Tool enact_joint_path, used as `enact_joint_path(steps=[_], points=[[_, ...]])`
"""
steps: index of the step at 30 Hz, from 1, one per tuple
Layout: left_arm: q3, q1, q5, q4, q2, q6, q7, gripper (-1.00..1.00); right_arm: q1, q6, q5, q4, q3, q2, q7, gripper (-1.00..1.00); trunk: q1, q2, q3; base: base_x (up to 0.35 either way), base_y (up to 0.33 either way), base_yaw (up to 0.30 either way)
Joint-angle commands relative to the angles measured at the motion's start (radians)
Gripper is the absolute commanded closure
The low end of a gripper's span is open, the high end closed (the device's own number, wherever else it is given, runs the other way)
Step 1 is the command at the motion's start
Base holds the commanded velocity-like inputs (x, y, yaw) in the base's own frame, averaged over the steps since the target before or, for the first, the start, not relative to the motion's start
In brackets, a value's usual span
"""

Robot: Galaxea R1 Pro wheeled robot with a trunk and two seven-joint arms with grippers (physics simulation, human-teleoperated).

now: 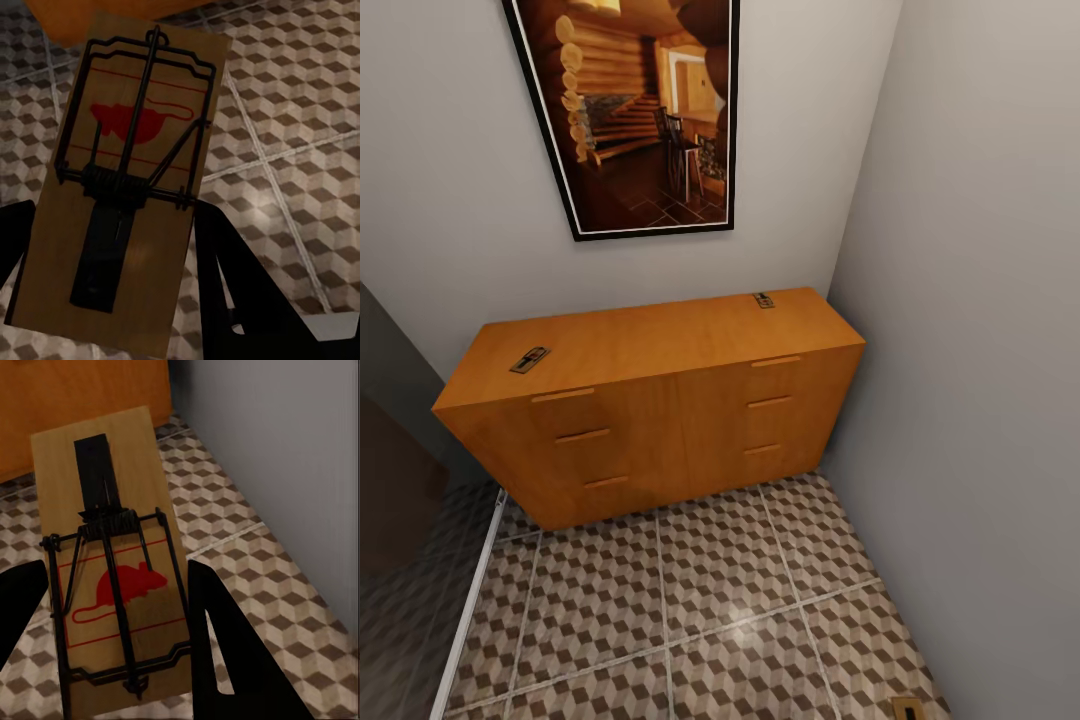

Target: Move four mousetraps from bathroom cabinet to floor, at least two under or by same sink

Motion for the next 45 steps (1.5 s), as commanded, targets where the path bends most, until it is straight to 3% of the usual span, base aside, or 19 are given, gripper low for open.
enact_joint_path(steps=[1, 18, 34, 45], points=[[-0.009, -0.001, 0.007, 0.004, 0.003, -0.005, 0.001, 1.0, -0.001, -0.001, -0.011, 0.002, 0.006, -0.002, 0.003, 1.0, 0.0, -0.001, -0.001, 0.0, 0.0, 0.0], [-0.009, -0.001, 0.007, 0.004, 0.002, -0.004, 0.0, 1.0, -0.001, 0.001, -0.011, 0.002, 0.007, 0.007, -0.055, 1.0, 0.0, -0.001, 0.003, 0.0, 0.0, 0.223], [-0.009, -0.001, 0.007, 0.004, 0.001, -0.004, 0.0, 1.0, -0.001, 0.001, -0.011, 0.002, 0.006, 0.008, -0.061, 1.0, 0.0, -0.001, 0.018, -0.003, 0.0, 0.258], [-0.009, -0.001, 0.007, 0.004, 0.001, -0.004, 0.0, 1.0, 0.0, 0.001, -0.011, 0.002, 0.006, 0.008, -0.062, 1.0, 0.0, -0.001, 0.027, -0.193, 0.051, 0.258]])
